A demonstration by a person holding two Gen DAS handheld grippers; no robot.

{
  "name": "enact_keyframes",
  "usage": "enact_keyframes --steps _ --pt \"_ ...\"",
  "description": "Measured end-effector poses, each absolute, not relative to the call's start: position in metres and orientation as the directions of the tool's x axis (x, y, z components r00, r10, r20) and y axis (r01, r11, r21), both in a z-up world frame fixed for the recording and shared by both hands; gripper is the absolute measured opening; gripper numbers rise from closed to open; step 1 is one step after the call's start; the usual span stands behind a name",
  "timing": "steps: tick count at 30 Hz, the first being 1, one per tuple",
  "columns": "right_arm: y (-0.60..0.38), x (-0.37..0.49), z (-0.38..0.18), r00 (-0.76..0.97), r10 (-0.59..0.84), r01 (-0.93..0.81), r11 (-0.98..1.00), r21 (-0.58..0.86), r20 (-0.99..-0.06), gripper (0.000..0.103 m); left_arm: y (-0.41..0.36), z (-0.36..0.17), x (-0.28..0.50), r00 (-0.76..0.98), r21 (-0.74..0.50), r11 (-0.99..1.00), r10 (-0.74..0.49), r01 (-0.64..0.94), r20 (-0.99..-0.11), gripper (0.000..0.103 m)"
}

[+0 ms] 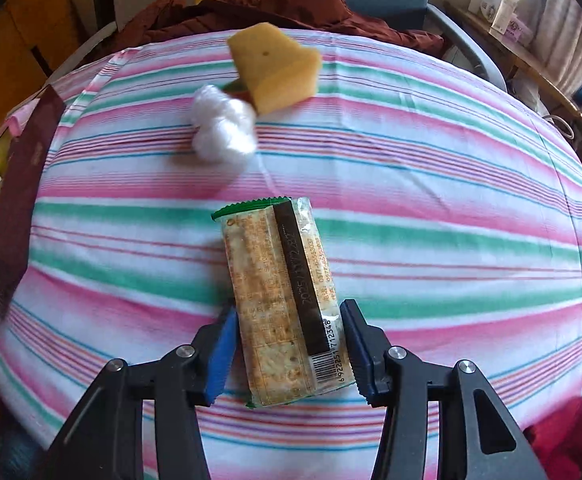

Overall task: Organize objects
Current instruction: 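Carry the white box and cracker packet in both grippers over the tray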

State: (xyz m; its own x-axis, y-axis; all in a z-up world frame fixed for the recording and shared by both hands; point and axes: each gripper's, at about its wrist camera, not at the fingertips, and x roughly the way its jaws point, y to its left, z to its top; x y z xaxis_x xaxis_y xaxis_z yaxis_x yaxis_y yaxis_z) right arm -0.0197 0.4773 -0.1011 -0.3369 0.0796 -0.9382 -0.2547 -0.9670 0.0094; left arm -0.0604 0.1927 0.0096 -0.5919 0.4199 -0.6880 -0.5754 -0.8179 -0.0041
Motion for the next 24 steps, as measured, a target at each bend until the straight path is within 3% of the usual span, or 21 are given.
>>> enact_keyframes --steps 24 --pt "0.380 -0.026 -0.072 -0.489 -0.157 -0.189 -0.941 0.280 -0.858 0.050 0.093 -0.007 -0.057 -0.639 -0.054 -0.913 0.325 -0.405 -0.698 0.051"
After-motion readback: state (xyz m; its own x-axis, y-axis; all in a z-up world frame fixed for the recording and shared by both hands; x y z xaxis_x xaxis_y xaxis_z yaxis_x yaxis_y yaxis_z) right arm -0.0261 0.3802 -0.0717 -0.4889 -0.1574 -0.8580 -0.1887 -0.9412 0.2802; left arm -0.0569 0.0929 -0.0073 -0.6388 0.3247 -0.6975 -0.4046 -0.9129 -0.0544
